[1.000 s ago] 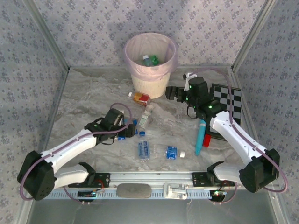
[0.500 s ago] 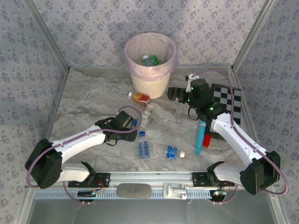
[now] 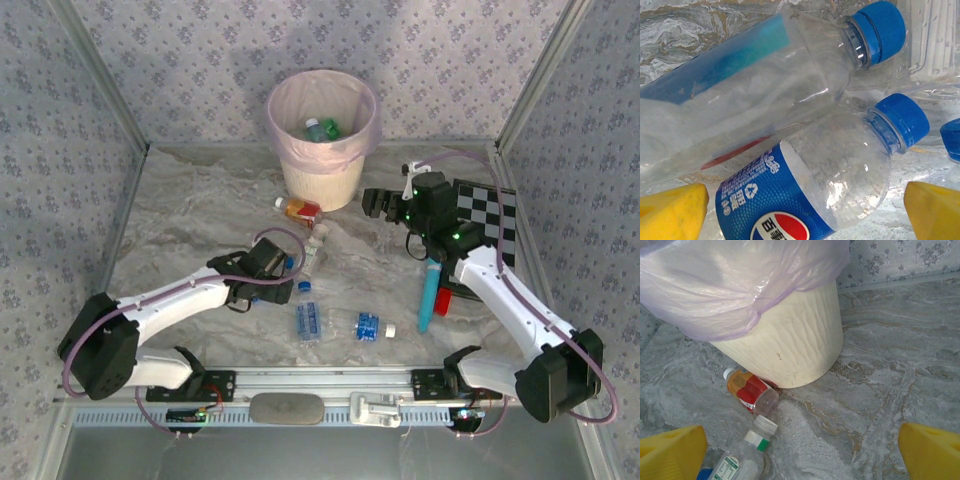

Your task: Put the plastic bottles in the bin

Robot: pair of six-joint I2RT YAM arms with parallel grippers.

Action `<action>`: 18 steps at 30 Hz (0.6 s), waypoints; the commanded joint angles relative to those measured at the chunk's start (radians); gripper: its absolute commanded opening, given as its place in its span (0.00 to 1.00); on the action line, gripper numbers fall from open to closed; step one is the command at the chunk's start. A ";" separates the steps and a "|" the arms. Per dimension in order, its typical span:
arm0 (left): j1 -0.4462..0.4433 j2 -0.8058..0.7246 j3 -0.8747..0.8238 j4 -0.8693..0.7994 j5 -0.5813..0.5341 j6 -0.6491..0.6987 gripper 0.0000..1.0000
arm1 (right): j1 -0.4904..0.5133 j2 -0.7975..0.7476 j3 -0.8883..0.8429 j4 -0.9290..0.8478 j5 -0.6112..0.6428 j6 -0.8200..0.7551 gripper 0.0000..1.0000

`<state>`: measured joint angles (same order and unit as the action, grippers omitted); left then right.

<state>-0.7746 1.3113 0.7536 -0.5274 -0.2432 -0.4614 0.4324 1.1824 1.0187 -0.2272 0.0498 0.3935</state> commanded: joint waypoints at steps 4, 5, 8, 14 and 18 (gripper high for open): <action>-0.007 0.005 -0.030 -0.007 0.022 -0.026 1.00 | -0.010 -0.020 -0.015 0.015 0.007 0.026 1.00; -0.008 0.008 -0.033 -0.006 0.024 -0.028 1.00 | -0.009 -0.020 -0.016 0.015 0.007 0.026 1.00; -0.007 0.021 -0.040 -0.001 0.027 -0.031 1.00 | -0.011 -0.018 -0.017 0.015 0.005 0.028 1.00; -0.007 0.041 -0.043 0.012 0.028 -0.028 0.99 | -0.014 -0.020 -0.016 0.014 0.003 0.031 1.00; -0.007 0.064 -0.051 0.024 0.027 -0.022 0.98 | -0.015 -0.020 -0.017 0.010 0.004 0.033 1.00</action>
<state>-0.7753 1.3563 0.7132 -0.5159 -0.2245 -0.4828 0.4229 1.1824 1.0111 -0.2272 0.0490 0.4110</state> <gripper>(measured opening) 0.982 0.999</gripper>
